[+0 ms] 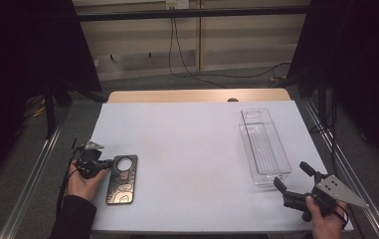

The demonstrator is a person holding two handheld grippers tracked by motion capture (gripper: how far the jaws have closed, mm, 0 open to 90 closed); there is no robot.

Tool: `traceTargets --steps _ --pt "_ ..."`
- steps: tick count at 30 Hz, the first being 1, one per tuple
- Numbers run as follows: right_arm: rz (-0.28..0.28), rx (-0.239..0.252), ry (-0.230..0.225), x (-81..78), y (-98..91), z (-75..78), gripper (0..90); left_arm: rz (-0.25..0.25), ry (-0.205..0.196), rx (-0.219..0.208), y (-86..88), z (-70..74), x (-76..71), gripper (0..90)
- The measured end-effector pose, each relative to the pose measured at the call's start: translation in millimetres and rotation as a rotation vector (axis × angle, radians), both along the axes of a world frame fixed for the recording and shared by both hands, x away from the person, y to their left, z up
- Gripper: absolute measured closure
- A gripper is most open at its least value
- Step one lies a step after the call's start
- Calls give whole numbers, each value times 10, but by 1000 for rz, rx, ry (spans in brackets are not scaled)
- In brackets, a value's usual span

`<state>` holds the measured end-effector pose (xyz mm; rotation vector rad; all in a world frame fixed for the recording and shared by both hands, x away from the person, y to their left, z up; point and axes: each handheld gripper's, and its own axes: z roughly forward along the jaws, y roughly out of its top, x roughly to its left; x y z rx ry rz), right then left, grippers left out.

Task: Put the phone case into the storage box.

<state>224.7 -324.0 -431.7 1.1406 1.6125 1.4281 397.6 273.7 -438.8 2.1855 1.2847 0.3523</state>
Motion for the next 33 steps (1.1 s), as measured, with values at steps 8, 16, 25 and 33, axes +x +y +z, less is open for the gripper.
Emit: traceTargets --steps 8,16,25,33 --pt "5 -1 -1 0 1 1 0 -5 0 32 -89 13 45 900" --pt "6 0 1 5 2 0 0 -19 4 -6 -154 0 100 900" --pt "6 3 0 -1 -5 1 0 -62 20 -32 -301 -9 142 900" --pt "11 2 1 2 3 1 0 -75 -9 -15 -410 -5 138 900"
